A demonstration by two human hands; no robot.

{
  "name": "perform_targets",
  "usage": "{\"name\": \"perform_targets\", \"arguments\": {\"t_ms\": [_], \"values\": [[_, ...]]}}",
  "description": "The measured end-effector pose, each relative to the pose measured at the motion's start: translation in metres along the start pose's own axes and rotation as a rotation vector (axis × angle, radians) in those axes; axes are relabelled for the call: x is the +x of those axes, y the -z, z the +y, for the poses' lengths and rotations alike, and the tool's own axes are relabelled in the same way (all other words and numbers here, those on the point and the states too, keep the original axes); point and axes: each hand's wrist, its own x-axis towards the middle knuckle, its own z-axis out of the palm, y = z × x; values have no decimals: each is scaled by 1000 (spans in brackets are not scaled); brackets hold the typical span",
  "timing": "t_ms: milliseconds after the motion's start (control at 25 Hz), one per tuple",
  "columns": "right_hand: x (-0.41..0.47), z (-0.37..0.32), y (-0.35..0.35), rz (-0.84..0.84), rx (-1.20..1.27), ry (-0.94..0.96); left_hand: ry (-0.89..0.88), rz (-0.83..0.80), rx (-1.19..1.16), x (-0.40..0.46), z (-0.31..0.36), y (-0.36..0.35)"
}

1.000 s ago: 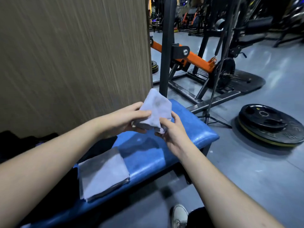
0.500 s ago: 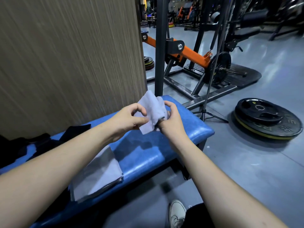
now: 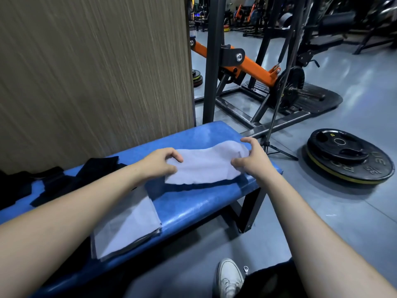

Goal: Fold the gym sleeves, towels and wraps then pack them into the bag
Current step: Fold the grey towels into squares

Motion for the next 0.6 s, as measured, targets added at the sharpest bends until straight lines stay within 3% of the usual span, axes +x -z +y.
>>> {"name": "perform_targets", "arguments": {"t_ms": [160, 240, 360, 440, 600], "values": [[8, 13, -2, 29, -393, -92, 110, -184, 506, 11, -14, -5], [7, 15, -2, 84, -549, -93, 113, -153, 624, 7, -14, -6], [5, 12, -3, 238, -717, 158, -25, -82, 684, 2, -15, -5], [5, 13, -6, 183, -796, 266, -76, -116, 780, -1, -14, -6], [5, 20, -5, -19, -843, 94, -16, -192, 873, -1, -14, -8]]}}
